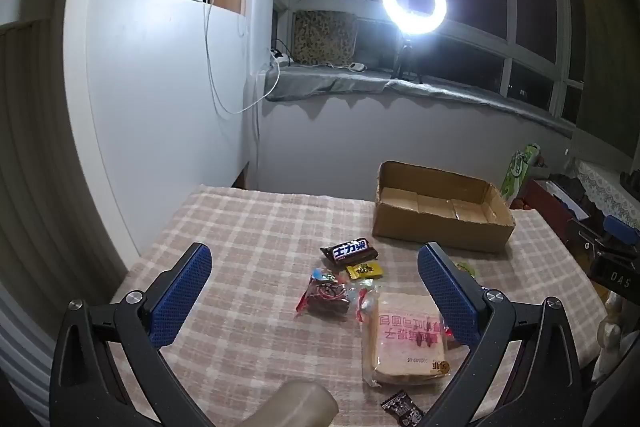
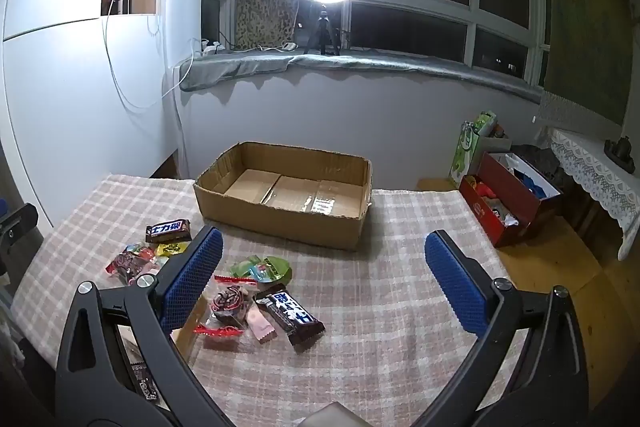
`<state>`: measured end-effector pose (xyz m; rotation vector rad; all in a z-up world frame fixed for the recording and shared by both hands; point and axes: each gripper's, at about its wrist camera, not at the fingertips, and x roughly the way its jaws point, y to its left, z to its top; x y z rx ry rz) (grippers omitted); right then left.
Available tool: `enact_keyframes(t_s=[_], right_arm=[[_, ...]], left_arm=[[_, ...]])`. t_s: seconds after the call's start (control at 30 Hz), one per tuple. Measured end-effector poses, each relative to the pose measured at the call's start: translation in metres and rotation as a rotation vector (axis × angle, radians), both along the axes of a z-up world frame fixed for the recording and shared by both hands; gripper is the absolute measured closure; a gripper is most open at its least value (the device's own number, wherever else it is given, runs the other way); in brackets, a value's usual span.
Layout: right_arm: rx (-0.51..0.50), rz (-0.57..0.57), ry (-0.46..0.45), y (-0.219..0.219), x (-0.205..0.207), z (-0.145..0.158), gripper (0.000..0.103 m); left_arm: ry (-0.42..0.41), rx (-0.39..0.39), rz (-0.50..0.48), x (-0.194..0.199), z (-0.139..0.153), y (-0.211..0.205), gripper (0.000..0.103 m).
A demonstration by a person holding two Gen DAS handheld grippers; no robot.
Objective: Organize snacks
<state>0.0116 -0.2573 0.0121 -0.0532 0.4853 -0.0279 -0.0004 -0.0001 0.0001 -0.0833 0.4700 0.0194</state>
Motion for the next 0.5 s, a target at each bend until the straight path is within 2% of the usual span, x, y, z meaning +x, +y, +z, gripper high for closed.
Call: enact_keyframes(t_s=[0.5], right_arm=[[0.007, 0.0, 0.016, -0.0008, -0.0017, 0.0001, 0.0]], left_arm=[[0.009, 0.009, -0.01, -0.0008, -0.0018, -0.0058, 0.001]])
